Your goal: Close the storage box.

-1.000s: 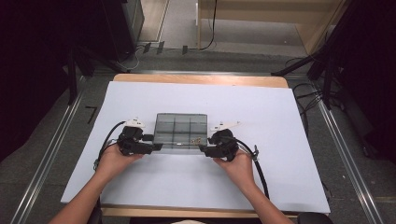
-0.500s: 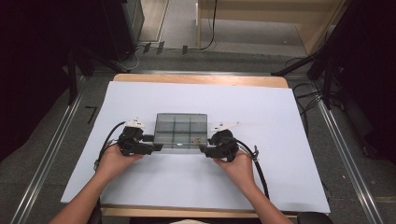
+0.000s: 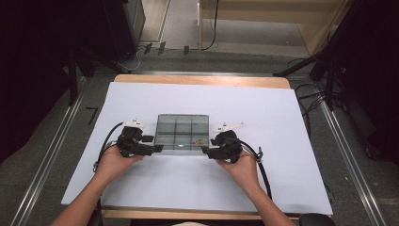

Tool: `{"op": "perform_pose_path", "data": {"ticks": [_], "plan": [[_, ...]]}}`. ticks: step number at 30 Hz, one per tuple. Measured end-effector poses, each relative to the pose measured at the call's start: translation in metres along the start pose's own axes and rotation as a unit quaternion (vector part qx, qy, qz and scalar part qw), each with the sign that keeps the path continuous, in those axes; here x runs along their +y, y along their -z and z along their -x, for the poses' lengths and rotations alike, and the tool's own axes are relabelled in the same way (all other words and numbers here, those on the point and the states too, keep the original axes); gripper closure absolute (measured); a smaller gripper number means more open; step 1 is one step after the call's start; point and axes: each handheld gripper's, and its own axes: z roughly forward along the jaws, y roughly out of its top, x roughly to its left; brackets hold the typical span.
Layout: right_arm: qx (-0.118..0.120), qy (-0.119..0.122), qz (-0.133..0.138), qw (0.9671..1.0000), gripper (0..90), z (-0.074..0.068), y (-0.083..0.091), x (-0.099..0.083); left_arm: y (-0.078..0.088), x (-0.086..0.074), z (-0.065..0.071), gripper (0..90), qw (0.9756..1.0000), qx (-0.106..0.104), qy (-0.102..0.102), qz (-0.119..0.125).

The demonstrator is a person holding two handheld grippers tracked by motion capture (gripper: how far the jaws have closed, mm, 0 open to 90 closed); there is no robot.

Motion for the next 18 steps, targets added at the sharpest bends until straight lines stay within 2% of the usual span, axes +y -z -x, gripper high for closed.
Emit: {"op": "perform_pose_path", "data": {"ticks": [2,8,12,18], "plan": [[0.002,0.000,0.002,1.0000,48.2,0.001,0.003,0.001,0.003,0.001,0.001,34.9,1.0000,0.007,-0.002,0.000],[0.009,-0.002,0.005,0.9999,44.6,0.007,0.010,0.004,0.012,0.005,0.000,35.1,0.9998,0.011,0.003,0.013],[0.001,0.002,0.017,0.9998,43.1,0.012,0.015,0.005,0.015,0.008,-0.005,36.0,0.9997,0.012,0.011,0.018],[-0.014,-0.006,0.026,0.9995,41.1,0.021,0.020,0.006,0.019,0.009,-0.011,36.7,0.9995,0.026,0.007,0.017]]}}
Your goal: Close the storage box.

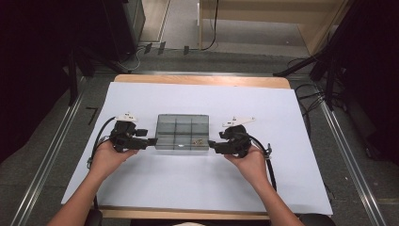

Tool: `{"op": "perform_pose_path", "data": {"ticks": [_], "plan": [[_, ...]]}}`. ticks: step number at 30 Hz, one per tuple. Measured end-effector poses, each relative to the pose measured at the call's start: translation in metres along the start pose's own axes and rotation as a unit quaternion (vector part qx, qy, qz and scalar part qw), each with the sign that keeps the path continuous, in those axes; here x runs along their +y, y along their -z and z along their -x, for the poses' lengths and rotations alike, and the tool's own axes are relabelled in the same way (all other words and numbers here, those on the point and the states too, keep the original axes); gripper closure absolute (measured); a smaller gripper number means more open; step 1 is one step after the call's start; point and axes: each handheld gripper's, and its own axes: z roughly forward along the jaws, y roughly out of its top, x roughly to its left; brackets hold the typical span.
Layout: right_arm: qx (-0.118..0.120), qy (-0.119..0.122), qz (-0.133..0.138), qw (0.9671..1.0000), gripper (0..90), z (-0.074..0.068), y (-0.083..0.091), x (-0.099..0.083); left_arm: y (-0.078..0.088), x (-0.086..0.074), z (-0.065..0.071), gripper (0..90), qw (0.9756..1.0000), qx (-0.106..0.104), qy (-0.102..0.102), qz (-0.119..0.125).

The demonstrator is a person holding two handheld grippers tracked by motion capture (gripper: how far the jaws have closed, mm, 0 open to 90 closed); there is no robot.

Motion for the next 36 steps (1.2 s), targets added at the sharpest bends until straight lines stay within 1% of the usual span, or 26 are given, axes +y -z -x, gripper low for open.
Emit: {"op": "perform_pose_path", "data": {"ticks": [1,2,3,5,7,8,9,10,12,14,15,18,22,25,26,27,29,32,34,36], "plan": [[-0.001,-0.004,0.001,1.0000,40.5,0.002,0.001,0.000,0.001,0.000,-0.003,36.8,1.0000,0.003,0.004,0.004],[-0.001,-0.004,0.001,1.0000,40.5,0.002,0.001,0.000,0.001,0.000,-0.003,36.8,1.0000,0.003,0.004,0.004],[-0.003,-0.012,0.004,0.9999,39.2,0.007,0.002,0.000,0.003,-0.001,-0.006,36.8,0.9999,0.007,0.008,0.004],[-0.005,-0.021,0.009,0.9997,37.7,0.011,0.003,-0.001,0.003,-0.002,-0.010,36.8,0.9999,0.010,0.013,0.005],[-0.010,-0.029,0.013,0.9995,36.6,0.016,0.004,-0.001,0.003,-0.002,-0.012,36.6,0.9999,0.010,0.012,0.003],[-0.010,-0.029,0.013,0.9995,36.6,0.016,0.004,-0.001,0.003,-0.003,-0.013,36.6,0.9998,0.011,0.014,0.003],[-0.020,-0.033,0.016,0.9991,36.3,0.020,0.005,-0.002,0.002,-0.004,-0.016,36.3,0.9998,0.012,0.015,-0.001],[-0.020,-0.033,0.016,0.9991,36.3,0.020,0.005,-0.002,0.002,-0.004,-0.016,36.2,0.9998,0.012,0.015,-0.001],[-0.030,-0.037,0.021,0.9986,35.3,0.024,0.007,-0.002,0.001,-0.006,-0.018,36.0,0.9997,0.013,0.018,-0.003],[-0.034,-0.039,0.020,0.9985,35.0,0.026,0.007,-0.003,0.001,-0.007,-0.020,35.8,0.9997,0.015,0.019,-0.005],[-0.043,-0.042,0.020,0.9980,34.3,0.029,0.007,-0.003,0.001,-0.008,-0.022,35.7,0.9996,0.018,0.020,-0.006],[-0.054,-0.045,0.020,0.9973,33.0,0.034,0.006,-0.005,0.000,-0.009,-0.024,35.4,0.9995,0.021,0.022,-0.008],[-0.058,-0.054,0.017,0.9967,32.5,0.038,0.005,-0.006,-0.002,-0.011,-0.027,35.0,0.9993,0.024,0.025,-0.010],[-0.074,-0.066,0.009,0.9950,32.3,0.044,0.005,-0.008,-0.004,-0.014,-0.031,35.0,0.9988,0.034,0.031,-0.018],[-0.077,-0.066,0.008,0.9948,32.1,0.046,0.004,-0.009,-0.005,-0.015,-0.031,35.0,0.9986,0.036,0.033,-0.019],[-0.077,-0.066,0.008,0.9948,32.1,0.046,0.004,-0.009,-0.005,-0.015,-0.031,35.0,0.9986,0.036,0.033,-0.019],[-0.080,-0.077,0.003,0.9938,31.7,0.050,0.004,-0.010,-0.006,-0.016,-0.033,34.6,0.9984,0.037,0.037,-0.019],[-0.080,-0.081,0.002,0.9935,29.3,0.053,0.004,-0.011,-0.008,-0.016,-0.034,33.1,0.9983,0.037,0.038,-0.022],[-0.069,-0.076,-0.002,0.9947,26.8,0.054,0.004,-0.012,-0.010,-0.017,-0.035,32.2,0.9982,0.037,0.040,-0.025],[-0.074,-0.069,-0.003,0.9949,26.8,0.054,0.004,-0.012,-0.011,-0.018,-0.035,31.0,0.9980,0.039,0.041,-0.027]]}}
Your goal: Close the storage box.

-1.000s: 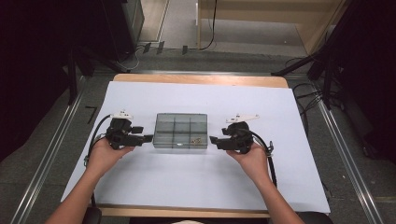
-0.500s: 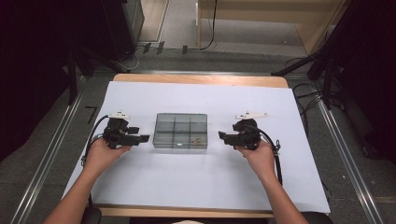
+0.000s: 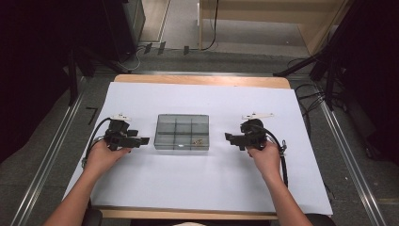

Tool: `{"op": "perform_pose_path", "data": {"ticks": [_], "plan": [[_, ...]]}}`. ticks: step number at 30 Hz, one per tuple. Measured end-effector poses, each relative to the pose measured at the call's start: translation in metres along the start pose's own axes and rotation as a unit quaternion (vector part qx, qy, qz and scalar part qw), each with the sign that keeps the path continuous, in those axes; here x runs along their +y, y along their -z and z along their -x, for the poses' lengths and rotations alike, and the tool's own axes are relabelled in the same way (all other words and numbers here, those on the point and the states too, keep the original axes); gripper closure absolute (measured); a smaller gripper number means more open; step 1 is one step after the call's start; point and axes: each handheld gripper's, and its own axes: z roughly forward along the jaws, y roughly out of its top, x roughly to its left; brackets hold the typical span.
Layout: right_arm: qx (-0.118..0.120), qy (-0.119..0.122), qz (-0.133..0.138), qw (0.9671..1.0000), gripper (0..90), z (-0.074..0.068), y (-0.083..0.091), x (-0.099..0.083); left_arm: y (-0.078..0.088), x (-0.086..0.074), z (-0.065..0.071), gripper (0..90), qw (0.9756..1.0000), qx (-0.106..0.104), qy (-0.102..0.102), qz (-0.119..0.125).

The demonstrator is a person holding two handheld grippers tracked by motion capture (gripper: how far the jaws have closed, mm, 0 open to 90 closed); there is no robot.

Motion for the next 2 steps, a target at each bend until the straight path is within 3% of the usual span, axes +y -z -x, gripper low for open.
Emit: {"op": "perform_pose_path", "data": {"ticks": [2], "plan": [[-0.012,0.012,-0.002,0.9999,26.8,0.0008,-0.0012,-0.0013,-0.0027,-0.0007,-0.0009,30.6,1.0000,0.005,0.001,-0.003]]}}
